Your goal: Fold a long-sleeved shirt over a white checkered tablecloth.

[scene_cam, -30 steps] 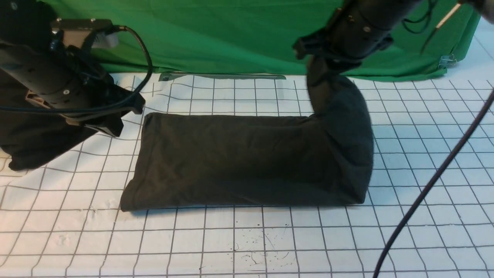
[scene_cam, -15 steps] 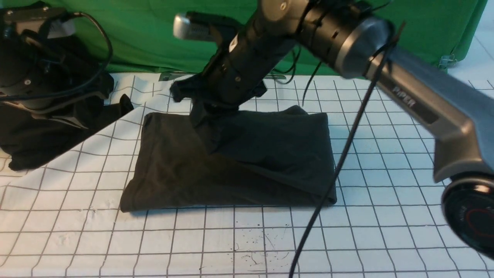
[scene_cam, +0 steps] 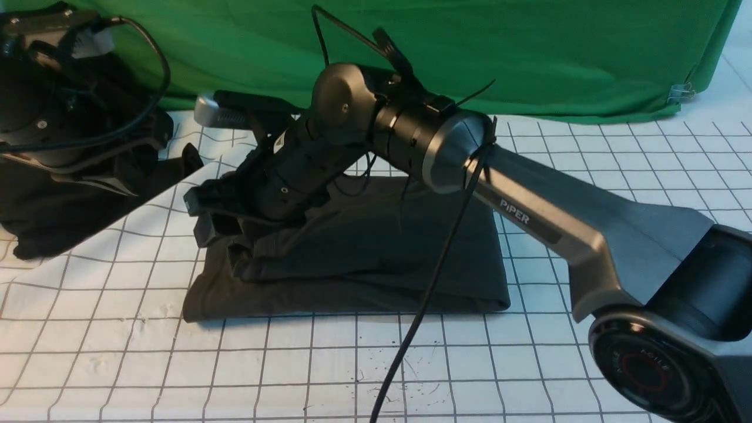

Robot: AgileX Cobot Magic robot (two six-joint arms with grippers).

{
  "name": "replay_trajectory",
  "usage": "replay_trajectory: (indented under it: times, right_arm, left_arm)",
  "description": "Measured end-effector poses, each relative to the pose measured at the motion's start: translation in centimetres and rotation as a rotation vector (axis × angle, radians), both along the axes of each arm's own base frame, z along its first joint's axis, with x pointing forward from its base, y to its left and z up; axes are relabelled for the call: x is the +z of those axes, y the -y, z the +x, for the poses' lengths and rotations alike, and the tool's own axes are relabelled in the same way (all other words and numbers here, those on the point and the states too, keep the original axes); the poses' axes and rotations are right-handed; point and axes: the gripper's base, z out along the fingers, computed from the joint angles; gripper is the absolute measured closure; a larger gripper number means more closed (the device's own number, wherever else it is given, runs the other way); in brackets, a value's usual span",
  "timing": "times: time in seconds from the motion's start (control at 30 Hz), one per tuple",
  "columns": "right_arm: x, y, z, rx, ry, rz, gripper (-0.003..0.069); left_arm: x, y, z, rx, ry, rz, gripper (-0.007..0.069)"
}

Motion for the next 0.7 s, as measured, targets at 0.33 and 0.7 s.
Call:
replay_trajectory:
  times: [0.33,0.7]
  right_arm:
    - [10.8,11.9,3.7,-0.071,0.332,-0.264,0.0596]
    - [8.4,22.1,0.5,-0.093,0.142,-0.476,0.0652]
  left_arm:
    - [-0.7,2.3,0.5,-0.081,-0.025,-0.148,0.0629]
    - [-7.1,7.2,4.4,-0.149,-0.038,-0.071,0.0450]
